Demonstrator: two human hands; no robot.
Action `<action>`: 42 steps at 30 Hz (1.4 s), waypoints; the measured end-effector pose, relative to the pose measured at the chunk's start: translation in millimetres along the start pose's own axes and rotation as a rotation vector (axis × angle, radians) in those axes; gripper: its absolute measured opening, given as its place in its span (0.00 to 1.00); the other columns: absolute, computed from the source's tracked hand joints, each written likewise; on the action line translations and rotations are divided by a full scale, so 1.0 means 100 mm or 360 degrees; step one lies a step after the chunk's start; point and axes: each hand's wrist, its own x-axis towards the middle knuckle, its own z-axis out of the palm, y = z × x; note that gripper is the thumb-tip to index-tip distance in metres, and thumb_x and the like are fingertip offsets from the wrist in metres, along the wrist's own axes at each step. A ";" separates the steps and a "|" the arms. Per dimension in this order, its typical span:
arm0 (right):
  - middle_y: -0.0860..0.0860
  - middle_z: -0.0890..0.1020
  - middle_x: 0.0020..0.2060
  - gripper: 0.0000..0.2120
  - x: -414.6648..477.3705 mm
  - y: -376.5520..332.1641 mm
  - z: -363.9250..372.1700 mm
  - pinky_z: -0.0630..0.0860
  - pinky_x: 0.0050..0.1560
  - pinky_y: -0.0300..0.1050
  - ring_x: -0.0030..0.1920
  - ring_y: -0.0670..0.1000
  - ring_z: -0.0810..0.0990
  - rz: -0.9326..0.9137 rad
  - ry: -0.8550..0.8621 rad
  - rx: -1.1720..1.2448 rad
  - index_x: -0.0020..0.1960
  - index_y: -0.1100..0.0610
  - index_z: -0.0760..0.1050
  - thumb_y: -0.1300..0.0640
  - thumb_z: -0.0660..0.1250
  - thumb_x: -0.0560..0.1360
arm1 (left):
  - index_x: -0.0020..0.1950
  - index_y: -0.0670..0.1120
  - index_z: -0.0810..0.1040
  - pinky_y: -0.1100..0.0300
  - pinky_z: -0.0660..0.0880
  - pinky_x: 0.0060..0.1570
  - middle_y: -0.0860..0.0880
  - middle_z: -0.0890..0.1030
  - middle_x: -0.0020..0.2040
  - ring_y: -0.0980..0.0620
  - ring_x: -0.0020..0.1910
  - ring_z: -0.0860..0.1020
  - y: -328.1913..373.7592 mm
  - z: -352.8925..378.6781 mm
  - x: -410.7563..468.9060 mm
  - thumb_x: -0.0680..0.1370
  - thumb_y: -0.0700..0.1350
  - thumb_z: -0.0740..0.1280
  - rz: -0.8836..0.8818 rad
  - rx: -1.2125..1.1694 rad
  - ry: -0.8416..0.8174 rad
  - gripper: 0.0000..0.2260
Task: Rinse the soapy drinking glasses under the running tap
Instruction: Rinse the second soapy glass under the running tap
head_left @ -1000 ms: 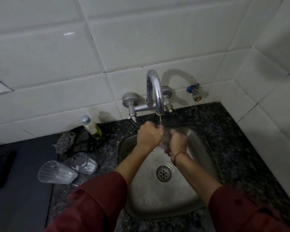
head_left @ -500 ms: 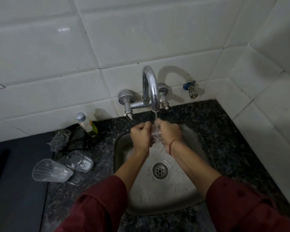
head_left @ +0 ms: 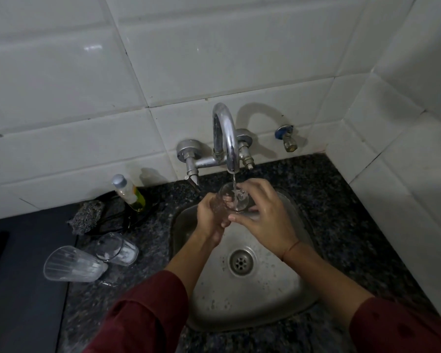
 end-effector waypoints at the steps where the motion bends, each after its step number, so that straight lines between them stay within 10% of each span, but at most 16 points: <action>1: 0.51 0.76 0.59 0.23 0.00 -0.01 0.00 0.80 0.55 0.49 0.62 0.52 0.76 -0.0106 -0.0004 -0.0059 0.61 0.58 0.78 0.56 0.79 0.68 | 0.38 0.41 0.79 0.64 0.60 0.17 0.45 0.74 0.31 0.53 0.22 0.66 0.00 0.00 0.00 0.80 0.45 0.55 -0.0010 -0.0022 -0.0021 0.18; 4: 0.53 0.83 0.48 0.10 -0.01 -0.03 -0.01 0.80 0.55 0.52 0.66 0.56 0.75 -0.0334 -0.0142 -0.0300 0.52 0.58 0.82 0.61 0.76 0.72 | 0.42 0.39 0.79 0.64 0.61 0.17 0.44 0.74 0.33 0.52 0.23 0.69 -0.03 -0.03 0.05 0.80 0.46 0.56 -0.0052 -0.0061 -0.0028 0.16; 10: 0.59 0.81 0.57 0.17 -0.09 -0.09 0.08 0.83 0.52 0.47 0.63 0.55 0.79 -0.0349 -0.0141 -0.0316 0.59 0.59 0.80 0.71 0.73 0.72 | 0.37 0.39 0.79 0.63 0.61 0.17 0.43 0.75 0.31 0.51 0.21 0.69 -0.05 -0.10 0.04 0.80 0.45 0.55 0.0031 0.0036 0.0075 0.19; 16: 0.49 0.80 0.56 0.15 -0.16 -0.15 0.24 0.79 0.57 0.46 0.60 0.47 0.77 -0.0003 0.0022 0.0069 0.61 0.56 0.78 0.62 0.72 0.74 | 0.40 0.40 0.75 0.63 0.61 0.17 0.45 0.75 0.30 0.52 0.20 0.67 0.03 -0.18 0.09 0.81 0.45 0.55 -0.0070 0.0093 0.0079 0.15; 19: 0.53 0.81 0.54 0.14 -0.03 -0.06 0.14 0.76 0.58 0.46 0.58 0.51 0.77 -0.0184 -0.0428 -0.0255 0.58 0.59 0.79 0.55 0.72 0.75 | 0.44 0.40 0.77 0.63 0.62 0.19 0.45 0.78 0.31 0.51 0.23 0.72 0.07 -0.21 0.07 0.81 0.48 0.54 -0.0317 0.0158 -0.0085 0.17; 27: 0.50 0.87 0.45 0.06 0.17 0.05 0.11 0.75 0.32 0.36 0.41 0.45 0.83 0.0870 -0.0518 0.0466 0.51 0.55 0.83 0.63 0.68 0.78 | 0.57 0.39 0.78 0.52 0.80 0.40 0.39 0.81 0.48 0.46 0.43 0.81 -0.10 -0.14 -0.04 0.85 0.51 0.62 -0.0112 0.0329 -0.0163 0.15; 31: 0.46 0.82 0.55 0.11 0.11 0.02 0.02 0.71 0.47 0.38 0.54 0.47 0.79 0.0075 -0.1290 -0.0378 0.57 0.50 0.80 0.61 0.65 0.79 | 0.53 0.34 0.79 0.63 0.63 0.19 0.38 0.77 0.35 0.48 0.25 0.73 -0.07 -0.21 -0.03 0.86 0.53 0.55 -0.0228 0.0716 0.0058 0.24; 37: 0.50 0.85 0.56 0.15 0.19 -0.10 0.19 0.76 0.62 0.49 0.60 0.51 0.81 0.0432 -0.0905 -0.0200 0.61 0.50 0.81 0.60 0.70 0.76 | 0.52 0.41 0.80 0.58 0.73 0.31 0.41 0.79 0.41 0.48 0.34 0.78 -0.15 -0.21 -0.01 0.81 0.51 0.62 -0.0051 0.0355 0.0148 0.14; 42: 0.48 0.80 0.53 0.07 0.13 -0.14 0.18 0.73 0.57 0.47 0.55 0.50 0.79 -0.0206 -0.1080 -0.0774 0.56 0.50 0.78 0.57 0.65 0.80 | 0.40 0.43 0.80 0.63 0.60 0.18 0.47 0.76 0.31 0.52 0.24 0.69 -0.04 -0.22 -0.08 0.84 0.50 0.55 -0.0204 0.0414 0.0025 0.20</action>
